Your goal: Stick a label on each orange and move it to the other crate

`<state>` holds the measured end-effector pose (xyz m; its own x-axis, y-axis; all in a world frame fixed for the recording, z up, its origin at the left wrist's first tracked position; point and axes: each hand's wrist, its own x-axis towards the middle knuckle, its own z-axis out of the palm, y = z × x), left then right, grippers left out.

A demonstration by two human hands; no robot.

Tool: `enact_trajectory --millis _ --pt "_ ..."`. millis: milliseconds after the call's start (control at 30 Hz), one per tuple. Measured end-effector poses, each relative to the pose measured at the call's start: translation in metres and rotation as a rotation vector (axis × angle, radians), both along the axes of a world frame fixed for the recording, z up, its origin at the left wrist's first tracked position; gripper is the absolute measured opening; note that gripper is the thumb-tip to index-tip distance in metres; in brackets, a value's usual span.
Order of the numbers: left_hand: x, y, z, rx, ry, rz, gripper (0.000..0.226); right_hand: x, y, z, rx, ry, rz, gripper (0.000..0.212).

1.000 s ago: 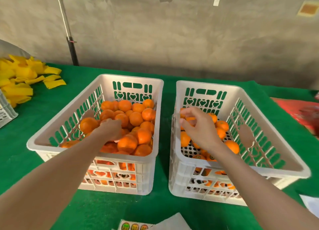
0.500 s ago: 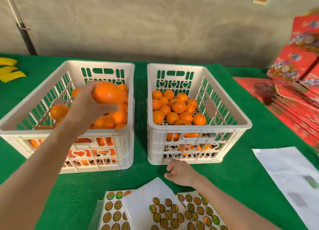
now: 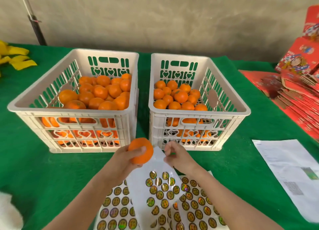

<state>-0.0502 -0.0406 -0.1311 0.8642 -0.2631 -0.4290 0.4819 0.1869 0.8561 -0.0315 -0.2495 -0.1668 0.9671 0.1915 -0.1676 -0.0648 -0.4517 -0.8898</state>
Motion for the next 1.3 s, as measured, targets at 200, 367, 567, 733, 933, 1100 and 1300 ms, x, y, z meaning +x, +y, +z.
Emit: enact_trajectory --millis 200,367,567,733,933,1100,1300 --pt "0.01 0.009 0.005 -0.125 0.143 -0.107 0.085 0.005 -0.009 0.02 0.027 -0.201 -0.029 0.039" --pt "0.013 -0.002 0.001 -0.105 0.21 -0.135 0.059 0.006 -0.013 0.016 0.092 -0.037 -0.025 0.025" --pt "0.022 -0.004 -0.004 -0.099 0.261 -0.101 0.057 -0.005 -0.012 0.011 -0.124 -0.164 0.17 0.022" --pt "0.027 -0.001 -0.006 -0.112 0.284 -0.096 0.058 -0.011 -0.007 0.006 -0.324 -0.501 0.214 0.016" --pt "0.029 0.001 -0.007 -0.075 0.281 -0.122 0.062 -0.013 -0.004 0.006 -0.293 -0.623 0.277 0.006" --pt "0.029 0.0 -0.004 -0.009 0.266 -0.168 0.07 -0.014 -0.007 0.016 -0.133 -0.507 0.12 0.01" --pt "0.028 -0.007 0.001 0.049 0.122 -0.301 0.081 -0.013 -0.004 0.035 0.203 -0.245 -0.137 0.026"
